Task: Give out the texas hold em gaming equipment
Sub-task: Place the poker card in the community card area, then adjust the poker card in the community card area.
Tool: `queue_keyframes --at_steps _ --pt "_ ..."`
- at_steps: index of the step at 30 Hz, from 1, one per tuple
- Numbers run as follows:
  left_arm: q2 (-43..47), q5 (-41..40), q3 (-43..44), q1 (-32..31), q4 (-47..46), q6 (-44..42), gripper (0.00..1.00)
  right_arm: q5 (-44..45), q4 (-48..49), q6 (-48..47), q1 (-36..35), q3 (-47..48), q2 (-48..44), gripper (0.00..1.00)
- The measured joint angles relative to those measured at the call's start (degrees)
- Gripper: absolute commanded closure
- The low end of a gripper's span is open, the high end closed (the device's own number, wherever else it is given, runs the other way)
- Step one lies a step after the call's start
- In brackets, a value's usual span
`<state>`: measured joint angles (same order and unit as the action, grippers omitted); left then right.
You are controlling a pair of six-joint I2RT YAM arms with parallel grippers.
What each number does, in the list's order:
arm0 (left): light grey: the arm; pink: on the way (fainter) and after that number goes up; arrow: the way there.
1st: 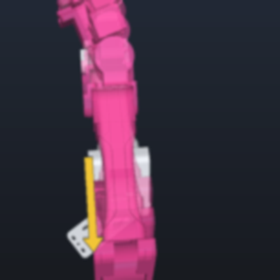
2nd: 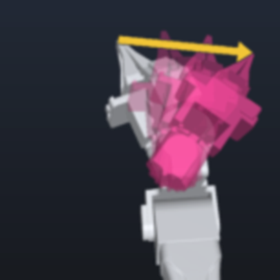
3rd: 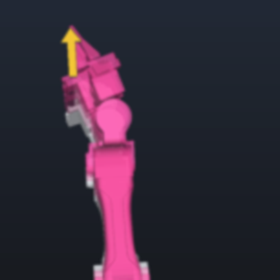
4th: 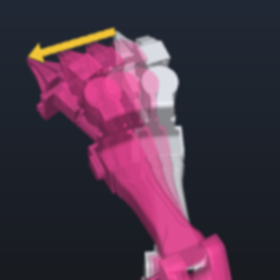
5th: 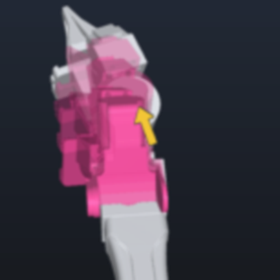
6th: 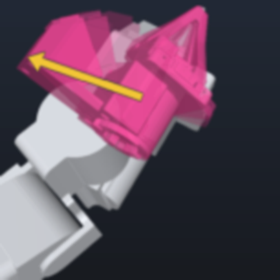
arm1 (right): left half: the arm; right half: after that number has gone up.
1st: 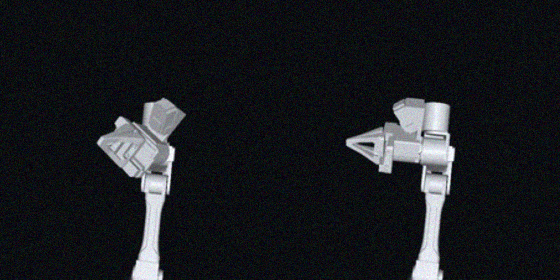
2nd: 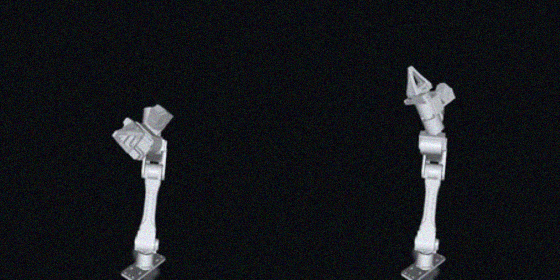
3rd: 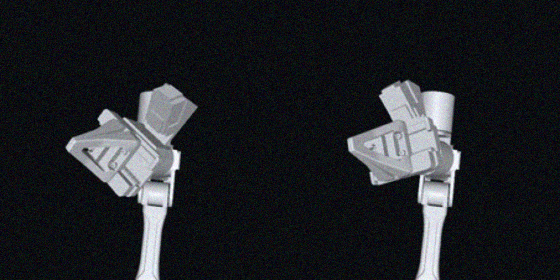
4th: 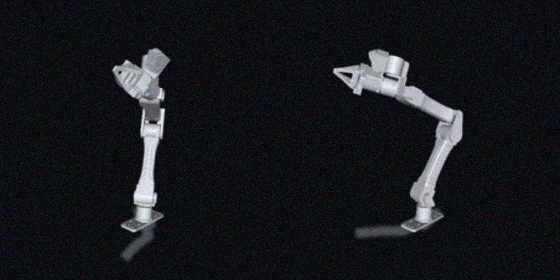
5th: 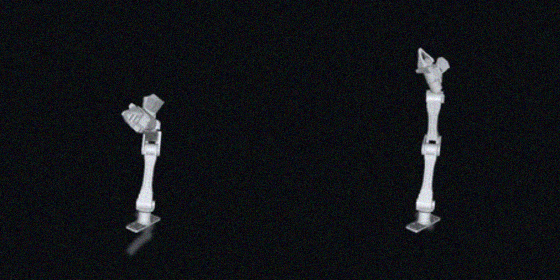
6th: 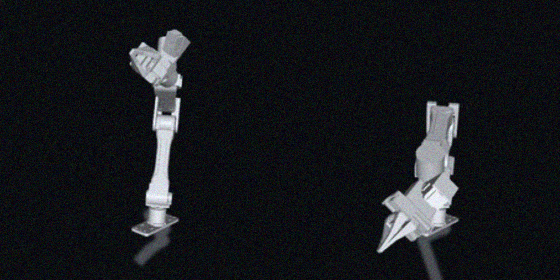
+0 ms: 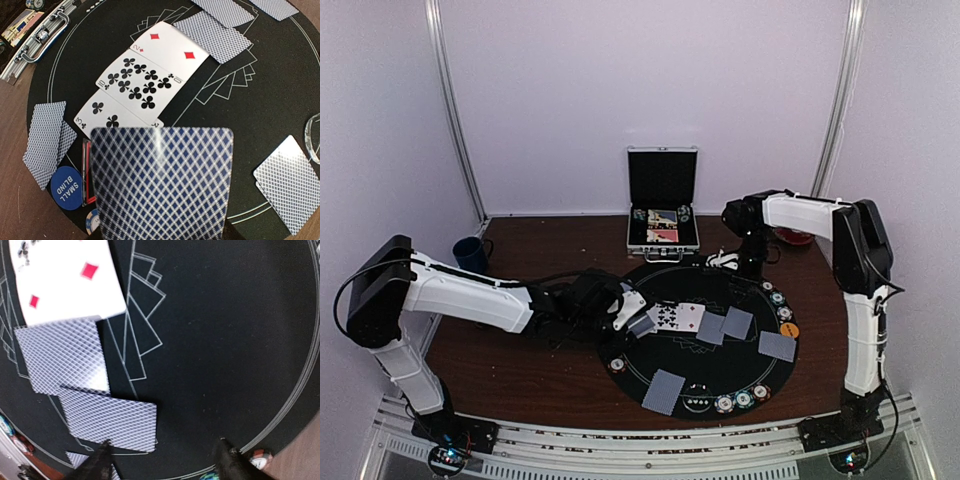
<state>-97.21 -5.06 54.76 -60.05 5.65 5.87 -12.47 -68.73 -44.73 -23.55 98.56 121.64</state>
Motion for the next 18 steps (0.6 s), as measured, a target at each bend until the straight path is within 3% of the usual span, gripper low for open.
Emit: queue_keyframes --at_steps 3,11,18 --pt "0.0 -0.2 0.0 0.0 0.07 0.02 0.51 0.61 4.9 0.92 -1.68 -5.79 -6.93 0.01" --pt "0.0 -0.72 0.02 0.28 0.5 0.61 0.51 2.12 24.9 7.3 -10.54 -26.86 -26.56 0.0" --pt "0.24 -1.68 0.02 1.16 1.05 1.46 0.51 4.5 36.15 12.24 -15.28 -37.66 -28.65 0.0"
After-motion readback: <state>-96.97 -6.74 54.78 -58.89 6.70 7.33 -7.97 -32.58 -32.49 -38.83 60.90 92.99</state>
